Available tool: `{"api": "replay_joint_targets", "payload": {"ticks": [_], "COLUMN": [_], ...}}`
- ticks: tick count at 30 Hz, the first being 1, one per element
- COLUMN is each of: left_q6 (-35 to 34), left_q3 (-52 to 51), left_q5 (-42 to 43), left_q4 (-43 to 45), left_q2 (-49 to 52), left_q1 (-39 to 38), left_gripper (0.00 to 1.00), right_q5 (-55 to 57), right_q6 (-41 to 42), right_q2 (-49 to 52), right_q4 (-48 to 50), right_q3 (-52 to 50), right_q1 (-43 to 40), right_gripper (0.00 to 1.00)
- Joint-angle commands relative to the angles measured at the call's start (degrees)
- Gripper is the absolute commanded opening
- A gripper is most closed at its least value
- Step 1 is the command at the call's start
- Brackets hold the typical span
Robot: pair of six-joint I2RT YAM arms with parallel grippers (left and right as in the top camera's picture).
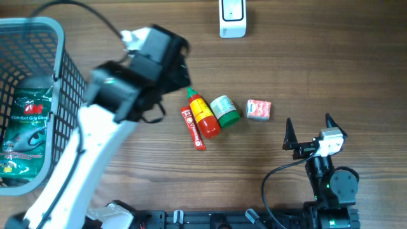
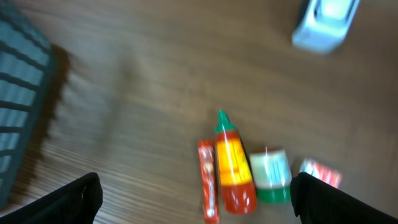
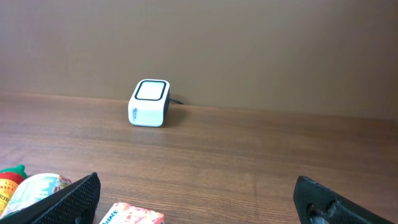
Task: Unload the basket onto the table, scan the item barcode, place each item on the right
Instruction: 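Reach the left gripper into the basket and grasp the green 3M glove pack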
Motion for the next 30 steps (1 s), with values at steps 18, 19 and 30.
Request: {"api": "replay_joint_targets", "payload": {"ticks": [18, 19, 30], "left_q6": [-22.36, -26.34, -49.11], "left_q3": [9.20, 7.32, -23.43], "left_q5": [8.02, 7.67, 1.70], "left_q4": [-9.29, -9.20, 15.87], "left_q2": [-2.36, -1.88, 5.62], "left_q1": [60.46, 61.29, 62.82], "left_gripper": [1.00, 1.00, 1.00], "right_q5": [0.15, 0.15, 0.15], "right_q6": [-0.70, -0.68, -0.70], "right_q2": [-0.11, -0.11, -0.11], "right_q4": [0.11, 0.11, 0.11], "right_q3": [-0.07, -0.07, -0.07], "right_q1": [0.22, 0.22, 0.22], "right_gripper": [0.99, 1.00, 1.00]}}
